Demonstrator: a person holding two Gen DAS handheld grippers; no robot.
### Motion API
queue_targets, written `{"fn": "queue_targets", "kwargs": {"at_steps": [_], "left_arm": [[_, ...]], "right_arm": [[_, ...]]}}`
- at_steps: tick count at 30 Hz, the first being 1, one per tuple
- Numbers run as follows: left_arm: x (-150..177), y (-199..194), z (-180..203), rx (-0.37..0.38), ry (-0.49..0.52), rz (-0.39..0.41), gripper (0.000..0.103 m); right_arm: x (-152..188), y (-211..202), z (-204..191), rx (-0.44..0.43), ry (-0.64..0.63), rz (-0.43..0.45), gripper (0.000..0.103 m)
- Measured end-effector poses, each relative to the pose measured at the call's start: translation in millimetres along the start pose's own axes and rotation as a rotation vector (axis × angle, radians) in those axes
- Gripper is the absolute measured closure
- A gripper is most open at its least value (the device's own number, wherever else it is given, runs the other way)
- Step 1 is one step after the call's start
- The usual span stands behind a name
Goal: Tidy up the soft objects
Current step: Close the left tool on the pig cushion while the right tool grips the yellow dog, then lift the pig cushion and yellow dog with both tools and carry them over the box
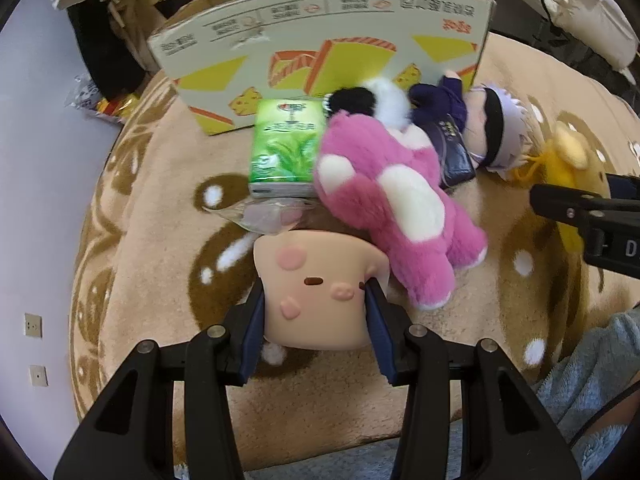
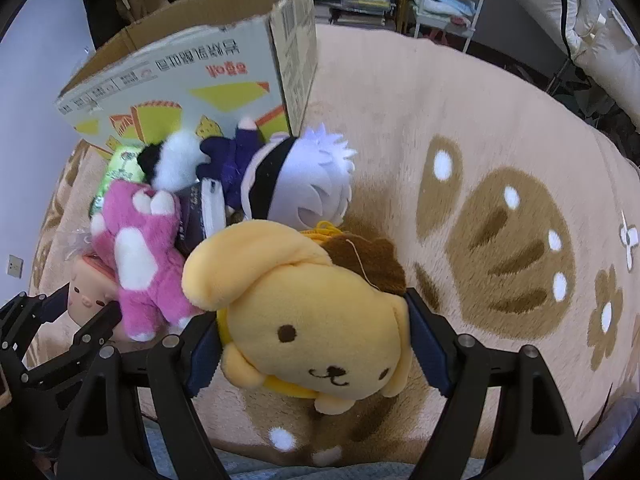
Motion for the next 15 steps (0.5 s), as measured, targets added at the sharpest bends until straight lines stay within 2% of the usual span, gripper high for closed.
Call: {"fn": "queue_targets", "kwargs": {"at_steps": [8, 15], "left_arm": [[-4, -14, -13, -0.027, -0.039, 0.05, 0.057], [-10, -45, -15, -0.072, -0.057, 0.173, 0.057]], "right_arm": [[-7, -26, 1, -0.016, 0.011, 0.095, 0.018], [-18, -52, 7, -0.011, 0.031, 0.227, 0.018]]}}
Point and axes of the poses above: each gripper's, at about its wrist camera, not at the fingertips, and y roughly the way its jaws point, z to its right, x to its underside, the point moved 8 cm from there along y, roughly the way its jaws point, and after that the axes turned 13 degrees about x, right-handed, at the moved point
